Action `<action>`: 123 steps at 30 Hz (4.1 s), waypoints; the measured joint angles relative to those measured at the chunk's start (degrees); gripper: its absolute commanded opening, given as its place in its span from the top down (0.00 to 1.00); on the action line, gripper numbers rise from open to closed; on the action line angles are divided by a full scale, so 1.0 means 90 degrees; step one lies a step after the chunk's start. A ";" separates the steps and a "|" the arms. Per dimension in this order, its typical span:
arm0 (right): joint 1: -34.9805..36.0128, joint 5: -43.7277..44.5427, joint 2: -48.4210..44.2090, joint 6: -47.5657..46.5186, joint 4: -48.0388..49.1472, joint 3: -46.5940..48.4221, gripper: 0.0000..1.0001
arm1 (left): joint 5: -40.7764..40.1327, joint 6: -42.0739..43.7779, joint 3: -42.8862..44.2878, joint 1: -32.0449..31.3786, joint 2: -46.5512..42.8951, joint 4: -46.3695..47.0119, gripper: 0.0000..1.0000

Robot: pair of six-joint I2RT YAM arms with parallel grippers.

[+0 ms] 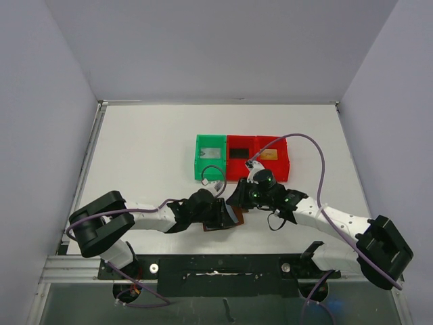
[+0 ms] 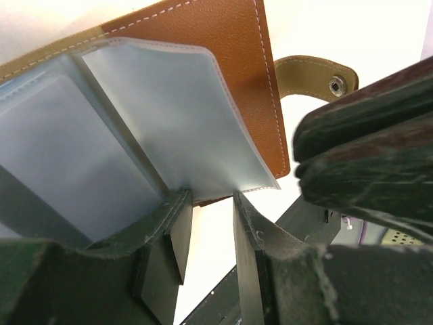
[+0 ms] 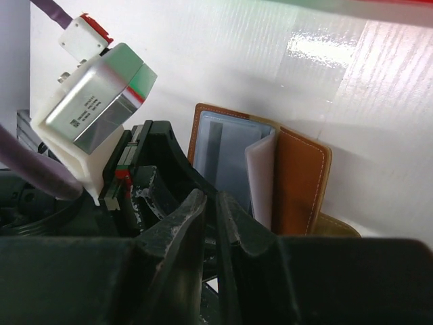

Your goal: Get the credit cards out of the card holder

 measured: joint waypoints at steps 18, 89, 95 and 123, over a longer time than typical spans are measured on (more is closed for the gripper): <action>0.0061 0.0590 0.1039 -0.0027 -0.0457 0.0070 0.86 | -0.0262 0.0041 0.0000 -0.0002 -0.0350 -0.0403 0.66; 0.1719 0.1948 0.3053 -0.0017 -0.1336 0.2101 0.36 | -0.1282 -0.0192 -0.1440 0.1651 -0.4471 -0.3036 0.51; 0.1719 0.1940 0.3053 -0.0002 -0.1309 0.2093 0.32 | -0.1173 -0.0189 -0.1452 0.1651 -0.4427 -0.2975 0.51; 0.1467 0.1494 0.2895 0.0117 -0.0882 0.1783 0.47 | -0.1039 -0.0192 -0.1571 0.1651 -0.4495 -0.2810 0.51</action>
